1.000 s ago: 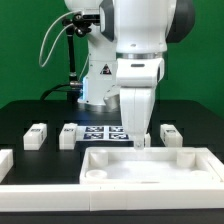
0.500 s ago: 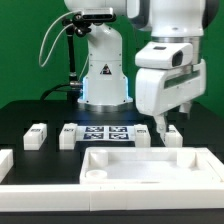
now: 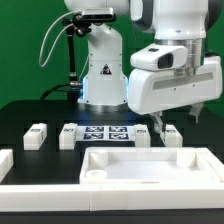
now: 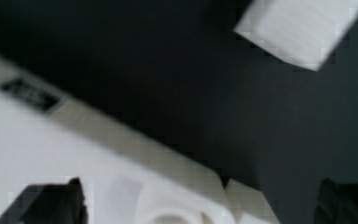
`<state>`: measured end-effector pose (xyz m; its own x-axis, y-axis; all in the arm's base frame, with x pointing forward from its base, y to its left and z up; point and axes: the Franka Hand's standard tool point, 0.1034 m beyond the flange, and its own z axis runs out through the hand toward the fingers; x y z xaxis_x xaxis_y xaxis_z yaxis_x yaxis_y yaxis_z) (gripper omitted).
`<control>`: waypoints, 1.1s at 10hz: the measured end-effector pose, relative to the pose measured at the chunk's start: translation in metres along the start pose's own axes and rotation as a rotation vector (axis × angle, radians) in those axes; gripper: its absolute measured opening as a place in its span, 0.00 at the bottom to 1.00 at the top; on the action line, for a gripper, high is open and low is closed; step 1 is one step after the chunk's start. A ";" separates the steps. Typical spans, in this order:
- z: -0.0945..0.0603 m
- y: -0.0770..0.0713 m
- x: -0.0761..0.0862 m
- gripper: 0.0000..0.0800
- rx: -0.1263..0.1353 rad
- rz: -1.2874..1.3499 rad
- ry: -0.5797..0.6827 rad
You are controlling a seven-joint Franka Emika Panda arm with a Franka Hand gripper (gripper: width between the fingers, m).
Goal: Assemble desk
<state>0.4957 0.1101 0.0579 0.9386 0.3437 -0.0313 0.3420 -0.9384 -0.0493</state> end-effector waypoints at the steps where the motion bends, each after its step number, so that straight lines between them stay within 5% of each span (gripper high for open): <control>1: 0.005 -0.008 -0.002 0.81 0.002 0.177 -0.012; 6: 0.007 -0.010 -0.004 0.81 0.030 0.289 -0.032; 8: 0.008 -0.013 -0.019 0.81 0.044 0.324 -0.248; 9: 0.010 -0.016 -0.012 0.81 0.048 0.357 -0.340; 11: 0.016 -0.017 -0.009 0.81 0.100 0.387 -0.523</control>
Offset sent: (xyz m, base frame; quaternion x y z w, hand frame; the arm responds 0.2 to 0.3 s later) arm 0.0000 0.0000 0.0000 0.0000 0.0000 0.0000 1.0000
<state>0.4809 0.1236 0.0433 0.8381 -0.0219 -0.5451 -0.0449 -0.9986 -0.0288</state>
